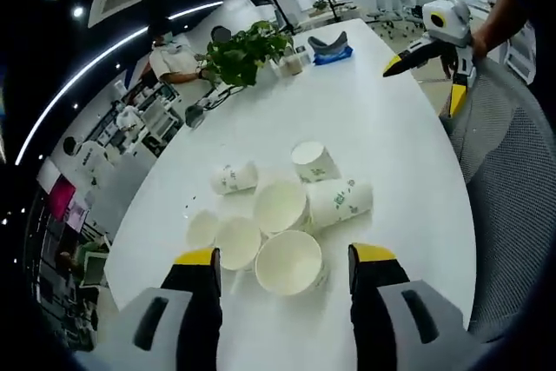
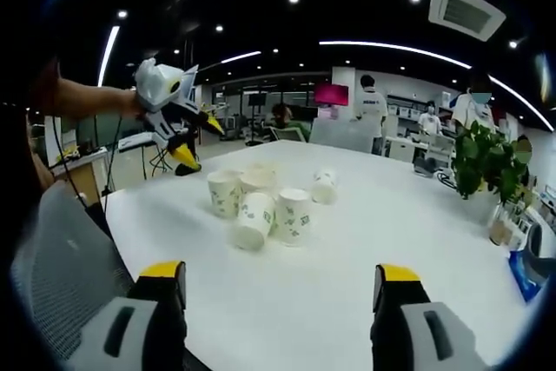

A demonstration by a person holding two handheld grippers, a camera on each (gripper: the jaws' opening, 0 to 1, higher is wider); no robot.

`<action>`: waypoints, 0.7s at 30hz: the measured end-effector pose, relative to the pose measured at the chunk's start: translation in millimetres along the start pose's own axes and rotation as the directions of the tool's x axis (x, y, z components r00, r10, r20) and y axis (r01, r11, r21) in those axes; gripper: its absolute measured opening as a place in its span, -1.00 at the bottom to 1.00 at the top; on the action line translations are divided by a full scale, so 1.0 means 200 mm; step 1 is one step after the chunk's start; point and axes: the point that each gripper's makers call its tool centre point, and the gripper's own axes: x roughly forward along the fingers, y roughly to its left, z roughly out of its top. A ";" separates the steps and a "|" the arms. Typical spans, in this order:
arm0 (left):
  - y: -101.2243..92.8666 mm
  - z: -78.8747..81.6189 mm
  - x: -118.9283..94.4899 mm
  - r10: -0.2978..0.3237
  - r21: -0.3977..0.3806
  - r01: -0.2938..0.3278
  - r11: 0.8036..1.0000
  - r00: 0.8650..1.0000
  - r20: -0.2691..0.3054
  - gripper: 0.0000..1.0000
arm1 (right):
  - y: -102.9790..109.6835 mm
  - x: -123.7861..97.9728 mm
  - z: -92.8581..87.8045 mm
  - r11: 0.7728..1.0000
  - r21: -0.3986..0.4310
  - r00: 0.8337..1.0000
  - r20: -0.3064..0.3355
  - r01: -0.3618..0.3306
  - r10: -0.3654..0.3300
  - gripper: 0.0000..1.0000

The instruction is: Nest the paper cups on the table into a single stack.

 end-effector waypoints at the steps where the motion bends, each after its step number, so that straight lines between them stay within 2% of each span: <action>1: -0.01 -0.01 0.01 -0.008 0.004 0.008 1.000 1.000 -0.005 0.09 | 0.00 0.00 0.00 1.000 -0.001 1.000 -0.001 0.000 0.000 0.80; 4: -0.03 -0.03 0.05 -0.025 -0.003 0.025 1.000 1.000 -0.013 0.03 | 0.00 0.00 0.00 1.000 -0.003 1.000 -0.005 0.002 -0.002 0.79; 8: -0.05 -0.02 0.08 -0.044 -0.059 0.044 0.997 0.999 0.009 -0.06 | -0.01 0.00 -0.01 1.000 -0.007 1.000 -0.010 0.008 -0.008 0.77; 12: -0.09 -0.05 0.12 -0.086 -0.082 0.086 0.993 0.996 -0.004 -0.24 | -0.01 0.00 -0.01 1.000 -0.009 1.000 -0.015 0.011 -0.011 0.75; 14: -0.09 -0.06 0.14 -0.088 -0.088 0.086 0.992 0.996 -0.013 -0.30 | -0.01 0.00 -0.01 1.000 -0.012 1.000 -0.016 0.011 -0.011 0.74; 18: -0.11 -0.06 0.16 -0.115 -0.105 0.114 0.988 0.993 -0.007 -0.59 | -0.01 0.00 -0.02 1.000 -0.016 1.000 -0.028 0.012 -0.012 0.71; 21: -0.12 -0.08 0.19 -0.128 -0.112 0.125 0.986 0.992 -0.018 -0.66 | -0.01 0.00 -0.03 1.000 -0.017 0.999 -0.030 0.014 -0.015 0.70</action>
